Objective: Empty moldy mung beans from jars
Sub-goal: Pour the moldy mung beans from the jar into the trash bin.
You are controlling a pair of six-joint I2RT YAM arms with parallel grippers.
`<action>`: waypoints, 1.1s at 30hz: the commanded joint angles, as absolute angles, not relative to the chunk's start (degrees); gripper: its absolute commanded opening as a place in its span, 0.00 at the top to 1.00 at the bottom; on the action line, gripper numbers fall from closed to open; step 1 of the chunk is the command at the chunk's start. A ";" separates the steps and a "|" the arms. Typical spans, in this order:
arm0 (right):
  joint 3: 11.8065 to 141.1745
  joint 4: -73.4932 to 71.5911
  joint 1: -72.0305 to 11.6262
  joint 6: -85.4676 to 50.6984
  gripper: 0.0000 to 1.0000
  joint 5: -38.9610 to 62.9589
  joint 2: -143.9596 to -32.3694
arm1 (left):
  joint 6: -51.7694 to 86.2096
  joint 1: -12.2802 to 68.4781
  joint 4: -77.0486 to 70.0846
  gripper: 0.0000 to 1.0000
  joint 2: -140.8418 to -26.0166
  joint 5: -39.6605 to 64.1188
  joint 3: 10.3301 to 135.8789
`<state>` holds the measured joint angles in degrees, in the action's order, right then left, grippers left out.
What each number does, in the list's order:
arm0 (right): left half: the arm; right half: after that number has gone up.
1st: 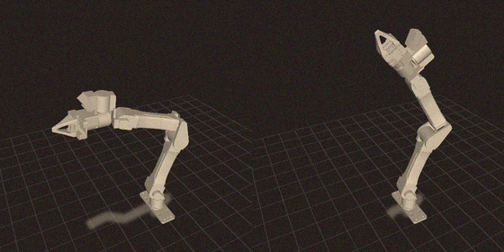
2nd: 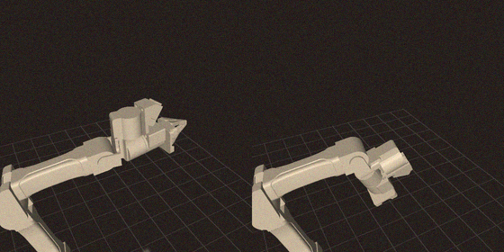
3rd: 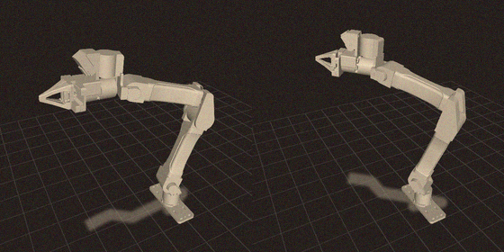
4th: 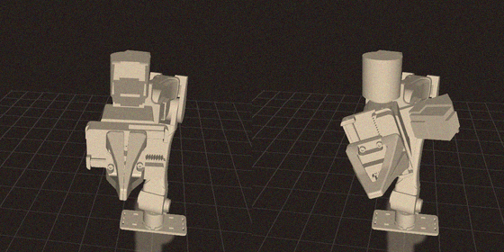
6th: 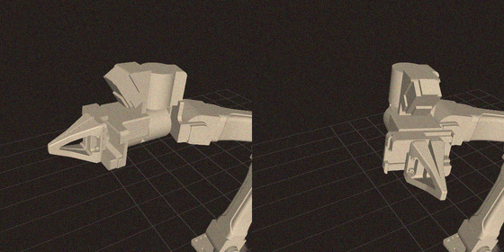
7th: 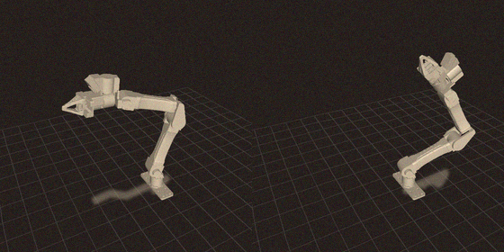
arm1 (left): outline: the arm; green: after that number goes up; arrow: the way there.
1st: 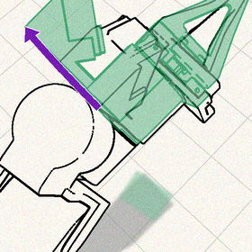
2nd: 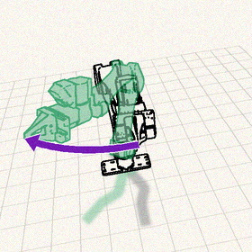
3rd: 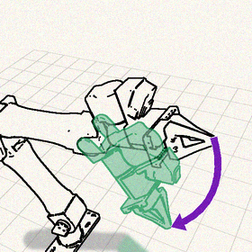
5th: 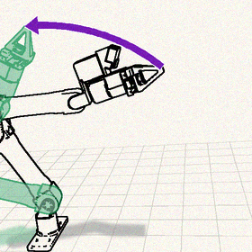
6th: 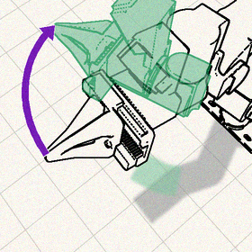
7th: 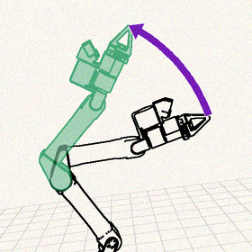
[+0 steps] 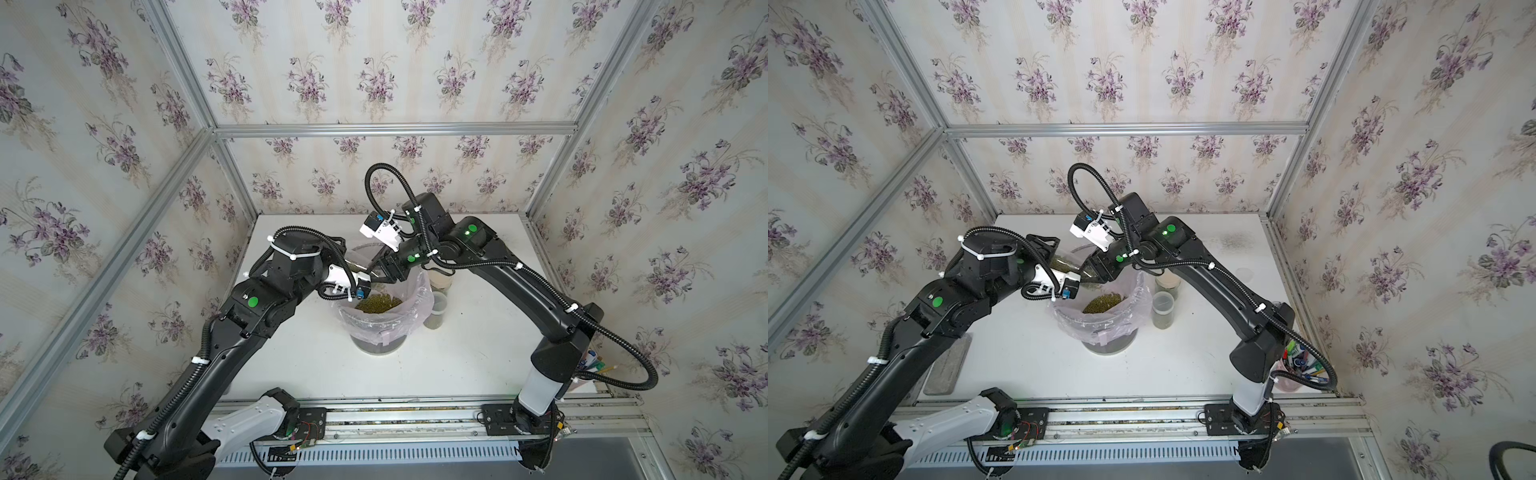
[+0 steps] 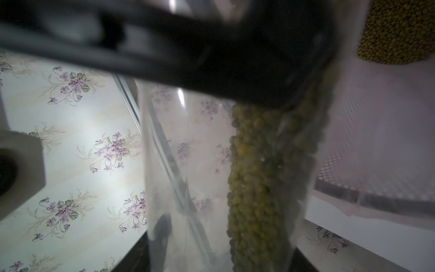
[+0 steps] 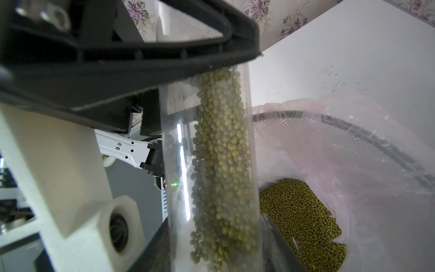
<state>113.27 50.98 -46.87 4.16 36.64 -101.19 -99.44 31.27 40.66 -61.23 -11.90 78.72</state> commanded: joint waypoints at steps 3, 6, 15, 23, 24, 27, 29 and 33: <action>113.29 50.52 -47.11 4.13 0.64 36.13 -101.06 | -100.35 31.25 36.26 0.01 -61.17 -11.60 79.16; 113.30 50.12 -47.09 4.04 0.65 35.77 -101.08 | -100.35 31.29 35.84 0.00 -60.92 -11.94 78.88; 112.61 48.30 -47.02 3.82 0.67 35.12 -100.20 | -100.32 31.24 35.07 0.00 -60.56 -13.33 78.67; 111.07 45.93 -46.12 2.88 0.68 35.42 -99.42 | -98.86 31.28 34.97 0.00 -59.88 -15.88 78.67; 110.93 45.67 -46.01 2.78 0.69 35.66 -99.36 | -98.09 31.29 34.87 0.00 -59.70 -16.19 78.57; 110.52 44.92 -45.66 2.64 0.69 35.90 -99.20 | -97.28 31.27 34.93 0.00 -59.09 -16.89 76.84; 110.57 44.91 -45.43 2.57 0.69 36.12 -99.12 | -96.01 31.29 34.82 0.00 -58.76 -17.94 75.63; 110.65 44.68 -44.75 2.29 0.69 36.12 -98.95 | -90.21 31.24 34.85 0.00 -57.93 -18.98 73.98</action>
